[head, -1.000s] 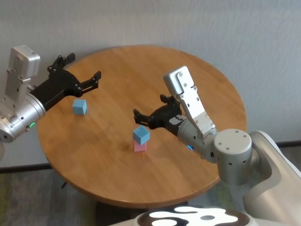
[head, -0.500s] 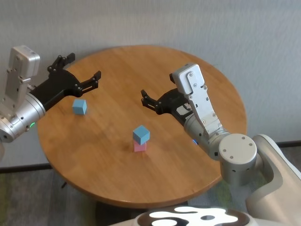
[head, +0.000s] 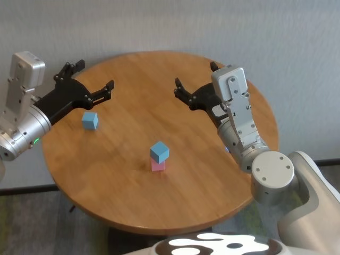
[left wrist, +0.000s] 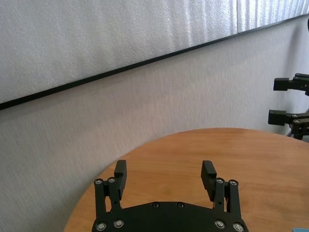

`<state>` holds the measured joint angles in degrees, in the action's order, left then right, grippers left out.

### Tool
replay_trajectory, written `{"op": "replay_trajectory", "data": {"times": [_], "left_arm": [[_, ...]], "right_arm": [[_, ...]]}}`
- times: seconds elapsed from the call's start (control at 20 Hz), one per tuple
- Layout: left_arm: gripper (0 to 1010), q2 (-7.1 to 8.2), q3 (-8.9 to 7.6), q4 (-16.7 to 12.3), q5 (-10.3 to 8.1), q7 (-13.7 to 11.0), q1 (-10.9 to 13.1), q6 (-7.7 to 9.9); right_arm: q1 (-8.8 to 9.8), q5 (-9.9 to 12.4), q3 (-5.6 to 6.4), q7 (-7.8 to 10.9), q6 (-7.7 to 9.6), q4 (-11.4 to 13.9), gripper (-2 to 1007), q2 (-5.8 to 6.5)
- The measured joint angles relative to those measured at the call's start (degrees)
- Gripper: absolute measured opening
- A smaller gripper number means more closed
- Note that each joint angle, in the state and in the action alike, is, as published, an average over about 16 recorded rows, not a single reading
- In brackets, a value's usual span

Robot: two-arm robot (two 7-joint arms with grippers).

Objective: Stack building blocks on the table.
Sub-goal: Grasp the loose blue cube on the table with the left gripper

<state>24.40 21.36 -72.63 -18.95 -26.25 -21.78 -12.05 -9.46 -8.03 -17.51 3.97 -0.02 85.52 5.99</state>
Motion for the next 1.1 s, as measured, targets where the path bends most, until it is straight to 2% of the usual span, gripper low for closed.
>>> {"op": "replay_trajectory", "data": {"times": [0.2, 0.45, 0.7, 1.1], "left_arm": [[1000, 0.0, 0.0, 0.0, 0.0, 0.0, 0.0, 0.0], [1000, 0.0, 0.0, 0.0, 0.0, 0.0, 0.0, 0.0], [1000, 0.0, 0.0, 0.0, 0.0, 0.0, 0.0, 0.0], [1000, 0.0, 0.0, 0.0, 0.0, 0.0, 0.0, 0.0]], "right_arm": [[-0.02, -0.8, 0.76, -1.06, -3.66, -0.68, 1005, -0.64], [-0.12, -1.16, 1.49, -1.14, -6.71, -1.46, 1005, -1.35], [-0.5, -0.94, 2.19, -0.34, -8.32, -2.37, 1005, -1.73], [-1.44, -0.52, 3.2, 0.49, -9.4, -4.02, 1005, -1.94]]}}
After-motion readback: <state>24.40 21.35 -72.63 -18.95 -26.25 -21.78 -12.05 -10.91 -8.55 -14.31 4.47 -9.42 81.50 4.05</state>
